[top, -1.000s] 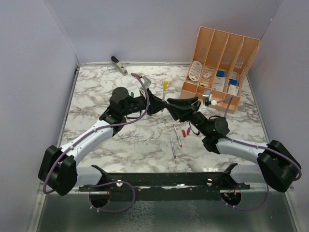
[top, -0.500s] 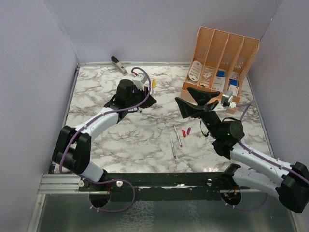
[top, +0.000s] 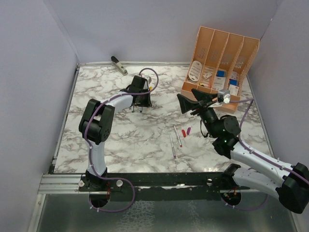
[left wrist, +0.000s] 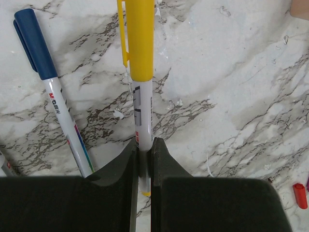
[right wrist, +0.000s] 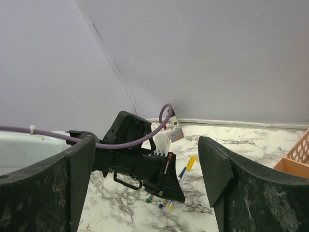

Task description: Insert the pens into the pen caps

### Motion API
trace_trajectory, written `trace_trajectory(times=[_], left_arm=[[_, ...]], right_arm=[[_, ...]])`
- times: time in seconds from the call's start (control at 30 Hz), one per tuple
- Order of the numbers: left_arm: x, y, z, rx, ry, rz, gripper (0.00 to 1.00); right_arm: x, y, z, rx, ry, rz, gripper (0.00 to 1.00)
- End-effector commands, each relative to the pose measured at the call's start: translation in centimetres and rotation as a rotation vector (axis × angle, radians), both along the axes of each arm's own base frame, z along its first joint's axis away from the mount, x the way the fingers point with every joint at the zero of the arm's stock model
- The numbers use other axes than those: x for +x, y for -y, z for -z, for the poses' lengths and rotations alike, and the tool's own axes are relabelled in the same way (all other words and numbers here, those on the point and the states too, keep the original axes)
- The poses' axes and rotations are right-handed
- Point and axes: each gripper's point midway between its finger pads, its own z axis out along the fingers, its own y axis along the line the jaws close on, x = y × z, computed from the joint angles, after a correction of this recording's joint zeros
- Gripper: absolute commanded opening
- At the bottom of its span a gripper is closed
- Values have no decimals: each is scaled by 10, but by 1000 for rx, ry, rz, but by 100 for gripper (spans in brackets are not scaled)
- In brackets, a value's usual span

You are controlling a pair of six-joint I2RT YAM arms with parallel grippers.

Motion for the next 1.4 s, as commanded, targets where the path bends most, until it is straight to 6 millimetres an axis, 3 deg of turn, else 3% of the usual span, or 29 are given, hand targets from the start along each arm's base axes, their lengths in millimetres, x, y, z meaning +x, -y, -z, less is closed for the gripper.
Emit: trace_trajectory(times=[0.0,0.33,0.73,0.87,1.0,1.13,1.27,1.37], left_arm=[[12,0,0,25,2,-41,6],[19,1,16,52,-22,-56,22],[10,-4,26,67,-43,-64,24],[11,-5,5,51,4,-71,24],[17,-5,-42,13,118,-77,25],[8,-8,-71,-24,193,-83,25],[-9,-1,-88,-46,223,-47,28],[-26,7,-94,-61,229,-11,29]], right_arm=[[3,1,12,-44,-21,21,85],[3,0,27,-69,-44,13,85],[4,2,34,-76,-64,28,85],[17,13,51,-107,-146,121,85],[30,32,75,-160,-254,249,83],[38,50,93,-220,-337,372,78],[39,52,122,-340,-478,399,71],[33,45,145,-423,-580,350,60]])
